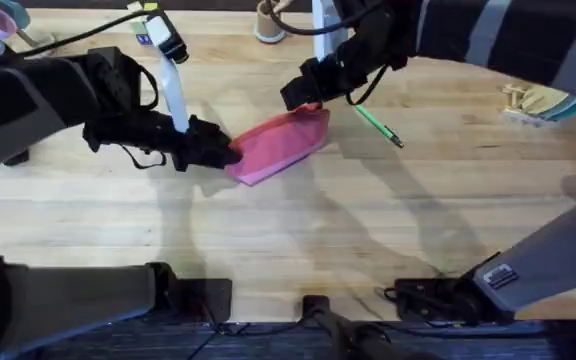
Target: Unzip the bag, pick up the pens from the table one at a time and place them inside, then zip the bag closed.
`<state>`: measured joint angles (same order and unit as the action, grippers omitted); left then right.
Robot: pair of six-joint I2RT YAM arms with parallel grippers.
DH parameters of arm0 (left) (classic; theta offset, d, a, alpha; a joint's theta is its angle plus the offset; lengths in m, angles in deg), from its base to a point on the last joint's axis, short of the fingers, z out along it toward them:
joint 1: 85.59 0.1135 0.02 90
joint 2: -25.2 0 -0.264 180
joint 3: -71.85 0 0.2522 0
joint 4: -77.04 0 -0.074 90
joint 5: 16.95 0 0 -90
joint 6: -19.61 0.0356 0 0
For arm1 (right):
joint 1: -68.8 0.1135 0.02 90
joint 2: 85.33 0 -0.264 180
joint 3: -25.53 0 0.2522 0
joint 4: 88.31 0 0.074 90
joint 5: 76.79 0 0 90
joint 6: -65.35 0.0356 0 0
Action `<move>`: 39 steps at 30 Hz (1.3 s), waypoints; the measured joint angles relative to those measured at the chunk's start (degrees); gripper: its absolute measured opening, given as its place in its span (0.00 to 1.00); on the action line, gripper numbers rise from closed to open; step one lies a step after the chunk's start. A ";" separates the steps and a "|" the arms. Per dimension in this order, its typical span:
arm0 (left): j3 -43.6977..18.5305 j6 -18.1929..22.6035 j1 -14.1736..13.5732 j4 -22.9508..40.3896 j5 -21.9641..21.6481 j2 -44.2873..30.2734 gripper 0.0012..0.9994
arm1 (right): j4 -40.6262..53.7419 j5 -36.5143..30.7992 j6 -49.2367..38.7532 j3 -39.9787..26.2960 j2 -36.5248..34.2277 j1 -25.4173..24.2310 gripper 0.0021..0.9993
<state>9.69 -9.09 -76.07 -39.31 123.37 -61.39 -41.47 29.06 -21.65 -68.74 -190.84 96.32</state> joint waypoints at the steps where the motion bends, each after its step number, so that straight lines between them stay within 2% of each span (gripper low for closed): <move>1: 0.00 0.02 0.00 0.00 -0.02 0.00 0.04 | 0.00 -0.14 0.00 0.00 0.00 -0.03 0.42; 7: 0.00 0.02 0.02 0.02 -0.07 0.01 0.04 | 1.28 -1.40 0.01 0.00 0.00 -0.27 0.16; 11: 0.00 0.02 0.02 0.00 -0.07 0.00 0.04 | 2.77 -1.50 -0.26 -0.02 0.00 -0.27 0.14; 15: 0.00 0.00 0.02 0.02 -0.04 0.00 0.04 | 3.61 -1.23 -0.46 -0.02 0.00 -0.25 0.22; 19: 0.00 0.02 0.04 0.01 -0.02 0.00 0.04 | 3.91 0.34 -0.49 -0.02 0.00 -0.14 0.40; 21: 0.00 0.02 0.04 0.02 -0.02 0.00 0.04 | 3.91 1.35 -0.59 -0.02 0.02 -0.16 0.41; 27: 0.00 0.02 0.04 0.00 -0.04 0.00 0.04 | 4.73 2.30 -1.81 -0.02 0.00 -0.23 0.20; 28: 0.00 0.02 0.07 -0.02 -0.04 0.00 0.04 | 5.02 2.59 -2.53 -0.02 0.00 -0.21 0.10; 29: 0.00 0.02 0.07 -0.06 -0.02 0.00 0.04 | 5.44 3.28 -2.76 -0.02 0.01 -0.10 0.05; 39: 0.00 0.02 0.07 -0.03 -0.02 0.00 0.04 | 5.89 3.42 -3.91 -0.78 0.01 0.86 0.03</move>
<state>9.69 -9.07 -76.01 -39.34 123.35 -61.39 -35.58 32.48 -25.56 -69.52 -190.83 97.18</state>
